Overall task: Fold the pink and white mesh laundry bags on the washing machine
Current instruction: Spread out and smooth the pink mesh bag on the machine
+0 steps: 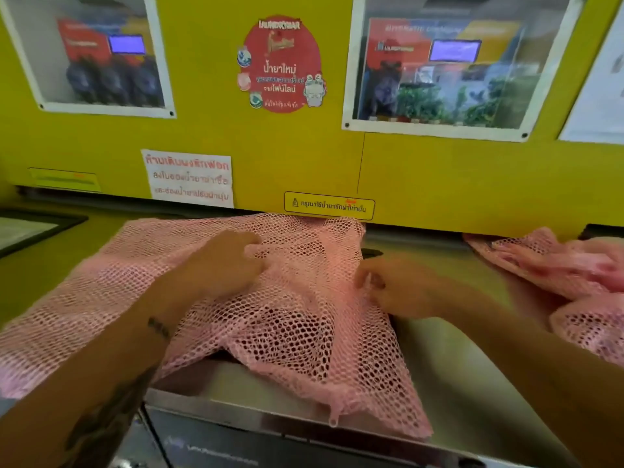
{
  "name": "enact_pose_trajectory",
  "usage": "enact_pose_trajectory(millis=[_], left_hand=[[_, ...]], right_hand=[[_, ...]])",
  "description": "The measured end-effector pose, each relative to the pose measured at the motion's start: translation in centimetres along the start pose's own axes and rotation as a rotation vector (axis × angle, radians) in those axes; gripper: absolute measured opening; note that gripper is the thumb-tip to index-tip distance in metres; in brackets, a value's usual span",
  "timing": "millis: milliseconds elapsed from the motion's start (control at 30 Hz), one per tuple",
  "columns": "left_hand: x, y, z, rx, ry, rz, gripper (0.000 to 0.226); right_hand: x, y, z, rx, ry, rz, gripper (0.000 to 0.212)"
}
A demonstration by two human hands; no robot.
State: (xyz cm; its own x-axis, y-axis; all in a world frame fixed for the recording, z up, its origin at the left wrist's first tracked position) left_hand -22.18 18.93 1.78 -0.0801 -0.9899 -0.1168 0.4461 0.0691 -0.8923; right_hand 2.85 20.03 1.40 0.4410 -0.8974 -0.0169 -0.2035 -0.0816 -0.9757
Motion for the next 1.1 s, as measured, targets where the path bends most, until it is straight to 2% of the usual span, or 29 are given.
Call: enact_pose_trajectory(millis=[67,167,233,300,333,400,467,567,667,767,833,900,933,967,1033,1100], left_hand=[[1.6,0.4,2.0,-0.007,0.087,-0.036,0.058],[3.7,1.7,4.9,-0.02,0.178,-0.139,0.067],[4.2,2.9,5.9,-0.027,0.192,-0.187,0.069],[4.3,4.0,6.5,-0.039,0.229,-0.208,0.068],[4.4,4.6,6.8,-0.047,0.255,-0.223,0.066],[4.6,5.7,7.6,-0.069,0.313,-0.239,0.063],[4.8,6.4,8.9,-0.066,0.377,-0.238,0.059],[4.8,5.7,9.8,0.049,0.423,-0.163,0.046],[5.4,4.1,8.4,0.165,0.387,-0.092,0.037],[6.5,2.4,6.0,0.123,0.335,-0.05,0.038],[7.1,1.6,3.6,0.071,0.238,-0.076,0.054],[7.7,1.8,1.2,-0.041,0.113,-0.186,0.086],[8.1,2.2,0.2,-0.103,0.071,-0.252,0.095],[8.4,2.7,-0.4,-0.149,0.057,-0.301,0.097],[8.5,3.1,-1.2,-0.116,0.079,-0.292,0.093],[8.0,2.5,-2.3,0.038,0.104,-0.175,0.068]], right_hand=[[0.1,-0.7,1.2,0.017,0.039,0.001,0.024],[1.2,-1.0,3.1,-0.083,0.134,-0.16,0.022],[2.3,-1.3,4.7,0.067,0.246,-0.258,0.019],[2.6,-2.3,6.1,0.291,0.332,-0.178,0.024],[2.4,-2.9,6.1,0.291,0.354,-0.093,0.025],[2.1,-3.8,4.4,0.145,0.287,0.096,0.023],[1.6,-3.0,1.8,0.034,0.131,0.139,0.024],[1.4,0.1,-0.4,0.018,0.027,-0.078,0.04],[1.5,0.1,1.9,0.132,0.166,-0.19,0.049],[2.3,-0.9,3.5,0.33,0.274,-0.235,0.05],[2.5,-1.2,2.2,0.287,0.208,-0.173,0.051],[2.6,-1.1,-0.8,0.091,0.046,-0.114,0.052],[2.7,-0.6,-2.4,0.003,-0.037,-0.13,0.053],[2.9,0.1,-3.8,-0.044,-0.102,-0.172,0.056],[3.5,2.0,-5.8,-0.011,-0.177,-0.289,0.074],[3.8,3.5,-6.3,0.045,-0.176,-0.376,0.089]])
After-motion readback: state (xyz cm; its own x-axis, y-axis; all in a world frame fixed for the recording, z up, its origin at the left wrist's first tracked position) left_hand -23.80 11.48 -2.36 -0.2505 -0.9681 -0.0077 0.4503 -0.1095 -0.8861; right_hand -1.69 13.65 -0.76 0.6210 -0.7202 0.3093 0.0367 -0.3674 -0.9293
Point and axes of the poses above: each hand's wrist, its own x-axis away from the middle knuckle, its own y-axis out of the palm, z = x × y, the point moved 7 cm from there along -x, towards the middle knuckle, and after that the axes turned 6 degrees about y, right-handed, at the moved point
